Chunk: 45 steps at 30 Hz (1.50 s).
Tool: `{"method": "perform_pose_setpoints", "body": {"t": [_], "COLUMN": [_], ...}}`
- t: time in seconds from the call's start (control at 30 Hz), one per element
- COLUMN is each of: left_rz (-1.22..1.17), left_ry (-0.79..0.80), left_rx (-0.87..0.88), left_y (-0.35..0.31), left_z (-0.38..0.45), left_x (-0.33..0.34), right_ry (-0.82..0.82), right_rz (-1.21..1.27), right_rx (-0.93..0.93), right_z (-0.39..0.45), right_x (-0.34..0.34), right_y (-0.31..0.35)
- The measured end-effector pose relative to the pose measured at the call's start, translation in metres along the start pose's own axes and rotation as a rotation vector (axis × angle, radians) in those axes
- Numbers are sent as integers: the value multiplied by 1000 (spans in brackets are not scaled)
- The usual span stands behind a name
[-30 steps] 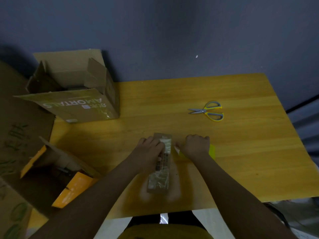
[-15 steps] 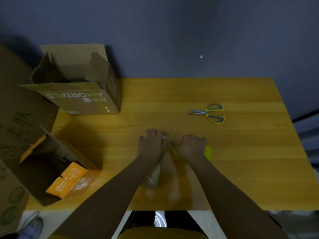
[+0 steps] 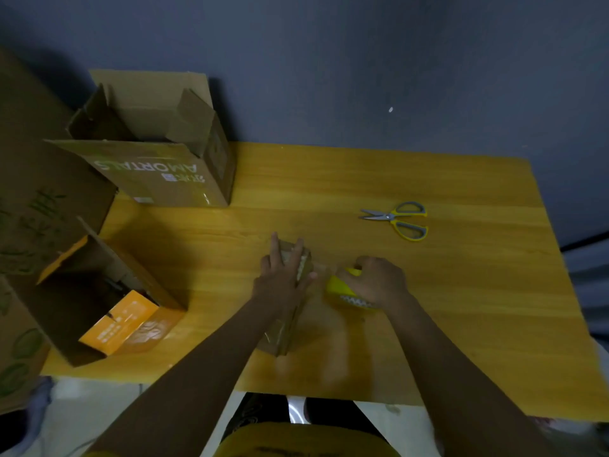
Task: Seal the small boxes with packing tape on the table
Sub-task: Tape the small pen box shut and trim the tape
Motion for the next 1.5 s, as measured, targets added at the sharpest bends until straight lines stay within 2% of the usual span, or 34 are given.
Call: {"method": "perform_pose_setpoints", "body": {"t": [0.1,0.2,0.27,0.4,0.5,0.57,0.67,0.8,0.9,1.07,1.3,1.43,1.5], "left_rz": [-93,-146,-184,-408,-733,-802,-698,-298,-105,23,15,16,7], "left_ry": [37,140,144,70,33,51,103,152,108,135,180,199,220], "left_rx": [13,13,23,72,19,-3,-2,26,97,248,250,273,284], "left_y": [7,16,22,49,78,87,97,108,109,97,102,102,101], "left_z": [2,5,6,11,13,16,25,38,42,44,48,46,48], "left_x": [-3,-1,-4,-15,-10,-3,-1,-16,-29,-32,-29,-29,-27], "right_ry": [68,-9,-79,-137,-43,-36,-61,-30,-18,54,-15,-122,-87], "right_rz": [336,557,618,624,420,295,274,298,402,591,555,326,209], "right_rx": [-91,-164,-218,-311,-375,-374,-355,-364,-348,-411,-370,-156,-28], "right_z": [-7,-15,-18,-25,-24,-21,-14,-9,-7,-3,-9,-17,-15], "right_x": [10,16,14,-9,-18,-20,-24,-30,-34,-30,-37,-49,-43], "right_y": [-28,-33,-26,2,40,60,72,81,90,110,115,79,52]}}
Point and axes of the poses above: each hand's wrist, its own z-axis towards the middle knuckle, its own x-axis out of the palm, y = z × x, the point moved 9 cm from there along z, towards the middle knuckle, and after that the axes turned 11 degrees about y, right-handed, at the moved point
